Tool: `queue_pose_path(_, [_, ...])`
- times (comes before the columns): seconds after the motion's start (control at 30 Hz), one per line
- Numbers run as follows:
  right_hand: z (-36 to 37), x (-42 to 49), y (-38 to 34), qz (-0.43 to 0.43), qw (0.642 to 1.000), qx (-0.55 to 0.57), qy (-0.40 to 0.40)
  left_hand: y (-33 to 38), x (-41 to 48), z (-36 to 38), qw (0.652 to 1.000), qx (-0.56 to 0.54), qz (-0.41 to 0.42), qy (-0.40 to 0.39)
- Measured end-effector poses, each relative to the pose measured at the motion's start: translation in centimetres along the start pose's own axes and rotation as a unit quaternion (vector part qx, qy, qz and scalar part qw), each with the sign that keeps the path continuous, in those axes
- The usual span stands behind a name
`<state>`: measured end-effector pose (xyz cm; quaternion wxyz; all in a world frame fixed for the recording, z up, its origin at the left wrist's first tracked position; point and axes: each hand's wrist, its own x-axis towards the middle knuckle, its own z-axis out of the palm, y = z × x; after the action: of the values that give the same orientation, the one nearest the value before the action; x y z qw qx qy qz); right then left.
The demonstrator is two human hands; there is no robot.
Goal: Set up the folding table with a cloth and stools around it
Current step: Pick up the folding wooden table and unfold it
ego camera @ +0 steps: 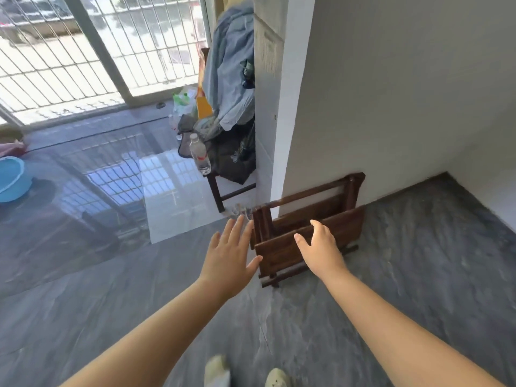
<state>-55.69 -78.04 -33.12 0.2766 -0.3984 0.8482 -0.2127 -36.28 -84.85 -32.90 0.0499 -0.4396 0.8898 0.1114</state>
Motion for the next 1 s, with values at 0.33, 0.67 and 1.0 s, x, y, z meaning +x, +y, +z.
queue_pose_path(0.33, [8.5, 14.8, 2.7, 0.101, 0.994, 0.044, 0.0, -5.2, 15.6, 10.2, 0.998, -0.017, 0.029, -0.06])
queue_pose_path(0.67, [15.8, 26.0, 4.9, 0.193, 0.973, 0.126, 0.004, -8.8, 26.0, 18.2, 0.994, -0.028, 0.073, -0.077])
queue_pose_path(1.0, [20.1, 30.8, 6.7, 0.276, 0.917, 0.281, 0.051, -8.6, 28.8, 22.9, 0.988, -0.123, 0.066, -0.066])
